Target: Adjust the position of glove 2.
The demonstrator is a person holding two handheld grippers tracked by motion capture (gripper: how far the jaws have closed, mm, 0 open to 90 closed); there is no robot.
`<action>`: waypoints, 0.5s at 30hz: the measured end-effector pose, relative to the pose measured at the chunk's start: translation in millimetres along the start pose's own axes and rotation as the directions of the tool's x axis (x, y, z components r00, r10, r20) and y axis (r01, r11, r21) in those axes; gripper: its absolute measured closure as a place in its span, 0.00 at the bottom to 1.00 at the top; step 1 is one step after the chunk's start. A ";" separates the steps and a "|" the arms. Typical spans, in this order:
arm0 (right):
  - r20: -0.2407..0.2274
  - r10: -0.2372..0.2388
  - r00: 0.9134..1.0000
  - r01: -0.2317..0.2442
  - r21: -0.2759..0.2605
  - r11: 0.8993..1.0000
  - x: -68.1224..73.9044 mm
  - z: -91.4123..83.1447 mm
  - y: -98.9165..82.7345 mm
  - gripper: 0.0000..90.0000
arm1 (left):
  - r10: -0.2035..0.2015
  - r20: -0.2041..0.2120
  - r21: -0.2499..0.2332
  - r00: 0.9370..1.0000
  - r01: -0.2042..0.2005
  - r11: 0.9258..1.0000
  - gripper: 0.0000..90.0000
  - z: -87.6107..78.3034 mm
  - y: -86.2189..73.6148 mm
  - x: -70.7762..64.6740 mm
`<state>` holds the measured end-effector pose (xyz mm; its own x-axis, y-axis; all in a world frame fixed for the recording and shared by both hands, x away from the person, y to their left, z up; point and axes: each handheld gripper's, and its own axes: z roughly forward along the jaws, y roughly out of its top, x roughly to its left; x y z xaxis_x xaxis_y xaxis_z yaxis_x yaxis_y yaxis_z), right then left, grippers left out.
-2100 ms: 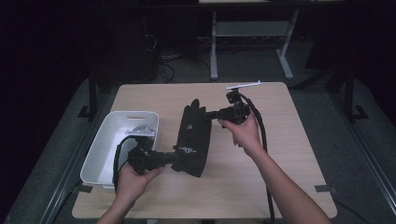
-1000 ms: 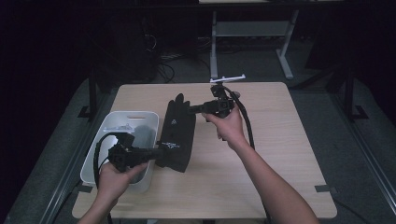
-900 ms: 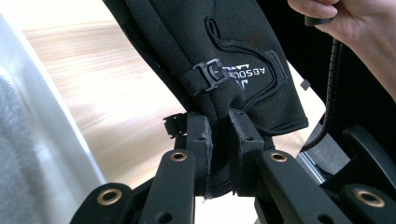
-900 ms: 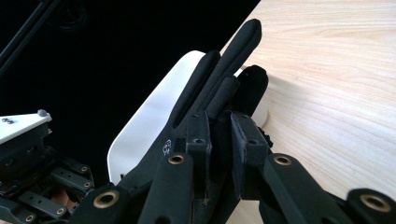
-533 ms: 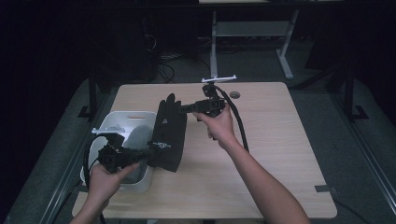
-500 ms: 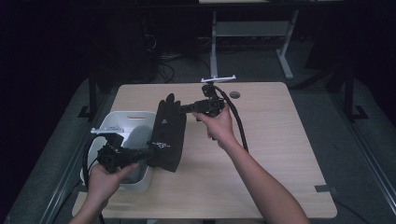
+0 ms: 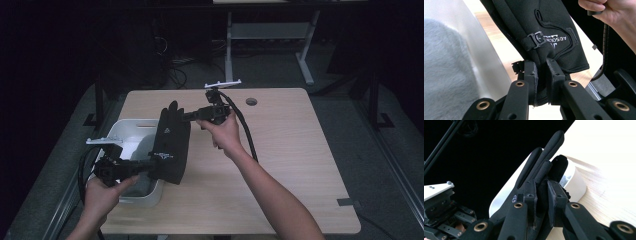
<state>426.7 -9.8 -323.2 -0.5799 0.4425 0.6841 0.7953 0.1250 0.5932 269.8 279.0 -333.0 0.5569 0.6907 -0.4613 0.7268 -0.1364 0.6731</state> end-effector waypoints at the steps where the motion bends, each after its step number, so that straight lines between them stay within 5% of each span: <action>1: 0.000 -0.006 1.000 0.006 0.000 1.000 0.6 2.5 0.3 0.87 | 0.000 -0.003 0.001 1.000 0.000 1.000 0.90 -1.7 -0.3 1.4; 15: 0.005 -0.032 0.999 0.032 0.024 0.999 12.1 33.8 8.1 0.87 | -0.038 -0.027 -0.015 0.999 0.038 0.999 0.90 -20.7 -7.8 21.5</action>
<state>432.1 26.6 -324.4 -0.6041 0.4428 0.6625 0.7804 0.1607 0.6042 267.7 309.6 -336.1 0.5179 0.7140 -0.4711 0.7411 -0.0993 0.6640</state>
